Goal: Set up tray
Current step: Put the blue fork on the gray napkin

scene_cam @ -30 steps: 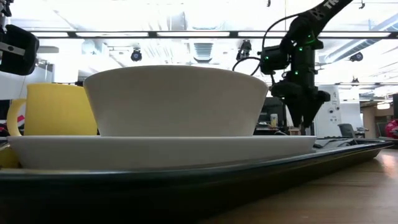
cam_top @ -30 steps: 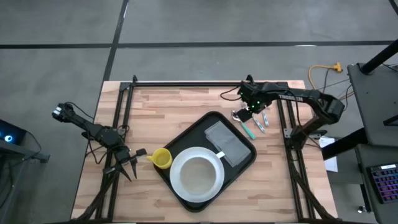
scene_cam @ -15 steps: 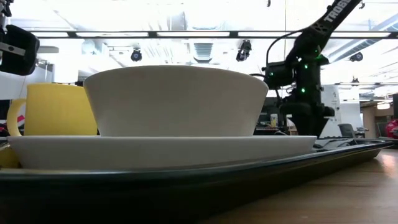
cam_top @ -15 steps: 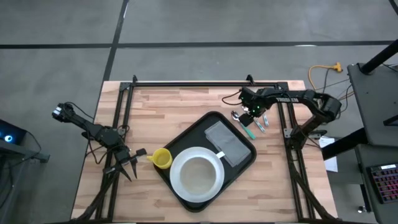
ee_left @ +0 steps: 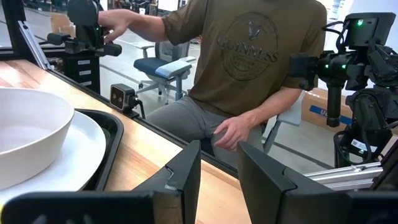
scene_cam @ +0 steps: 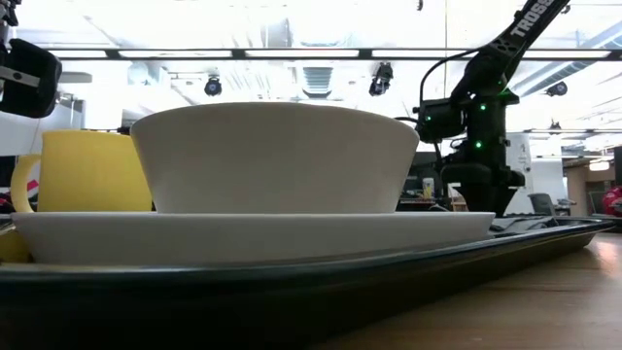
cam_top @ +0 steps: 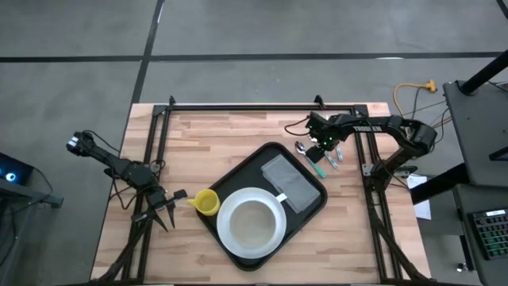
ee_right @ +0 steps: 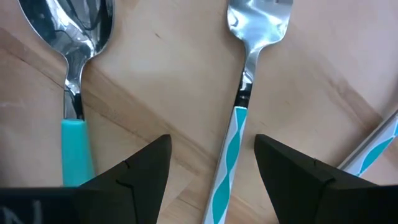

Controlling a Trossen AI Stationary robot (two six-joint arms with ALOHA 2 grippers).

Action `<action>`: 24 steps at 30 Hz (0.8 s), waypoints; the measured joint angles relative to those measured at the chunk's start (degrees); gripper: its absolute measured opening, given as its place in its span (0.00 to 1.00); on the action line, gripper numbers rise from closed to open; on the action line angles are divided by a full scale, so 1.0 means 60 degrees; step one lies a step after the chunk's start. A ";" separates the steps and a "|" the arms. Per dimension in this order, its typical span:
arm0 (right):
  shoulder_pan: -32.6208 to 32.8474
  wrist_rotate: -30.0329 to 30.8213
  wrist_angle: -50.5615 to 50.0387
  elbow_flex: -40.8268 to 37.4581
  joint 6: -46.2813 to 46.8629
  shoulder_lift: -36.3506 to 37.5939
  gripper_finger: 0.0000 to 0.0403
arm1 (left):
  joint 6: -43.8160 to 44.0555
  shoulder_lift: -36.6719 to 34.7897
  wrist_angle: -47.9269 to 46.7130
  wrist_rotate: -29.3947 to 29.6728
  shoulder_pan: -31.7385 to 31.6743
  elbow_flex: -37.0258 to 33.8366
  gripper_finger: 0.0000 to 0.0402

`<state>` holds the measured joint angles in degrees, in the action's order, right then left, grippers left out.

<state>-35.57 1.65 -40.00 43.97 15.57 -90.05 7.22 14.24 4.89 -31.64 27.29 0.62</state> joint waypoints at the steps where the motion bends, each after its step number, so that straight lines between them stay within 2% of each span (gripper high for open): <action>1: 0.0000 0.0000 0.0003 0.0000 -0.0017 -0.0002 0.56 | 0.0000 0.0000 0.0002 0.0000 0.0004 0.0000 0.22; 11: 0.0004 -0.0018 0.0018 -0.0004 0.0158 -0.0009 0.56 | 0.0000 0.0000 0.0000 -0.0033 0.0004 0.0000 0.22; 15: 0.0007 -0.0013 -0.0002 -0.0007 0.0336 -0.0013 0.52 | 0.0000 0.0000 0.0000 -0.0031 0.0000 0.0000 0.22; 19: 0.0011 -0.0024 0.0010 -0.0007 0.0441 -0.0013 0.40 | 0.0000 -0.0001 0.0002 -0.0029 0.0002 0.0000 0.22; 24: 0.0007 0.0004 -0.0024 -0.0011 0.0629 -0.0013 0.14 | 0.0000 0.0000 0.0000 -0.0029 0.0000 0.0000 0.22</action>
<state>-35.53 1.67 -40.14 43.90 19.34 -90.13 7.22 14.24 4.89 -31.81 27.29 0.62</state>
